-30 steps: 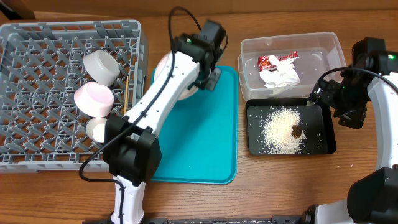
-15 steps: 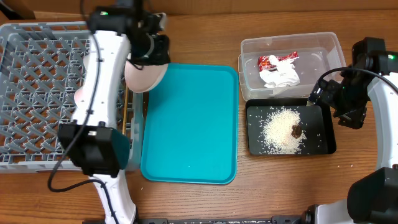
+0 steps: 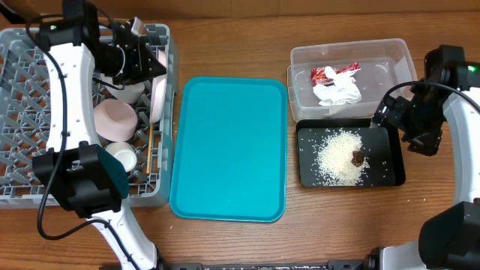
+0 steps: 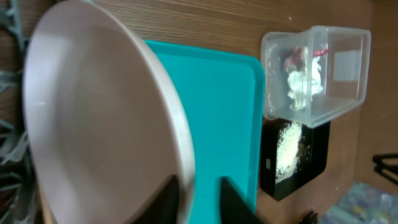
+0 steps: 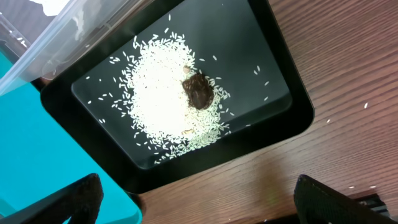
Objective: Sort waste into correct bins and load items into the dishwasher
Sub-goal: 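Stand the white plate upright in the dish rack slot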
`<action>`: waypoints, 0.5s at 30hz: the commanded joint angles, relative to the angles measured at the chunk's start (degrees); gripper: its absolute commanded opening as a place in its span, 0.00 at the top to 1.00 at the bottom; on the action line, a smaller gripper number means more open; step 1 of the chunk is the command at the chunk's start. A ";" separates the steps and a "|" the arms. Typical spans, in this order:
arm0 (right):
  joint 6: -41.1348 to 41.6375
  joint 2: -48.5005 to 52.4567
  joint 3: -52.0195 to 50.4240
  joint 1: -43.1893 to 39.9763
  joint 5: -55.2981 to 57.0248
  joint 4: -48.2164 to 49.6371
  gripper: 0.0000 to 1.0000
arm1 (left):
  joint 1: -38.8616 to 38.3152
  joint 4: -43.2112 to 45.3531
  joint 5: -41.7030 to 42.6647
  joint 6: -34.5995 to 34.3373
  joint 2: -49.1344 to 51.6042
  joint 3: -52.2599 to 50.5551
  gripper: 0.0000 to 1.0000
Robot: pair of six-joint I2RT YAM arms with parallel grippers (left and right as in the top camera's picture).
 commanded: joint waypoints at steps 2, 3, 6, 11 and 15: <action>-0.20 -1.86 0.61 -0.02 -0.11 0.09 0.00 | 0.15 -1.20 -2.95 0.74 -1.97 -0.17 0.60; -0.20 -1.86 0.61 -0.02 -0.11 0.09 0.00 | 0.20 -1.22 -2.97 0.76 -2.01 -0.15 0.59; -0.20 -1.86 0.61 0.00 -0.15 0.09 0.00 | 0.20 -1.18 -7.78 0.13 -4.63 1.25 0.51; -0.24 -1.86 0.61 2.32 -5.90 4.09 0.00 | -0.22 -3.06 -24.37 -6.40 -12.28 1.25 0.49; -2.95 -1.86 0.61 10.12 -6.36 12.50 0.00 | -1.44 -6.05 -29.62 -9.62 -14.99 1.25 0.34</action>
